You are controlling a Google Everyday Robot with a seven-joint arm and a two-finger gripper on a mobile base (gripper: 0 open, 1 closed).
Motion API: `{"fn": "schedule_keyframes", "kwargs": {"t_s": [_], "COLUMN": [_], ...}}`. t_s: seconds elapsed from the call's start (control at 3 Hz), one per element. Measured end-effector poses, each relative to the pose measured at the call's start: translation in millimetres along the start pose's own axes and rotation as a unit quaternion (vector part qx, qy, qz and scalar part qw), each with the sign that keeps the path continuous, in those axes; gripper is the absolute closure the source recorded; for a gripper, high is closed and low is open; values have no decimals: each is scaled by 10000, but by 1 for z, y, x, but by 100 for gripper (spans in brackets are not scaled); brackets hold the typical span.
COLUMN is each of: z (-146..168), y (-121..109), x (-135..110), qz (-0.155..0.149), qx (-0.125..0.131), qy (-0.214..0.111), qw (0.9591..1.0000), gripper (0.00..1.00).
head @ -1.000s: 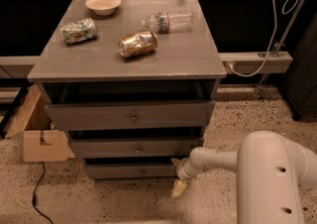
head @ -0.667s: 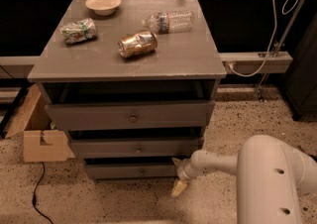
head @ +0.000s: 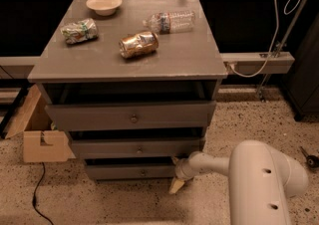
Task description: Open bottom drawer
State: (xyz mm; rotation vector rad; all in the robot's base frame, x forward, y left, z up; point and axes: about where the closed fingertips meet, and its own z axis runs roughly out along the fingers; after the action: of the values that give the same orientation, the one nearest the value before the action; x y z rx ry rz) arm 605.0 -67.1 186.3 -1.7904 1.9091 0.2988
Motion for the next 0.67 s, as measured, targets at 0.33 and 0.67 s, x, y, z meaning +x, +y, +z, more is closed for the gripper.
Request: {"fn": "schedule_keyframes", "kwargs": {"t_s": [0.33,0.67], "z": [11,24], "y": [-7,-6], "x": [0,5], "qz": [4,44], "qx": [39,-49], "qy": [13,28], "qw": [10000,10000], "gripper": [0,17]}}
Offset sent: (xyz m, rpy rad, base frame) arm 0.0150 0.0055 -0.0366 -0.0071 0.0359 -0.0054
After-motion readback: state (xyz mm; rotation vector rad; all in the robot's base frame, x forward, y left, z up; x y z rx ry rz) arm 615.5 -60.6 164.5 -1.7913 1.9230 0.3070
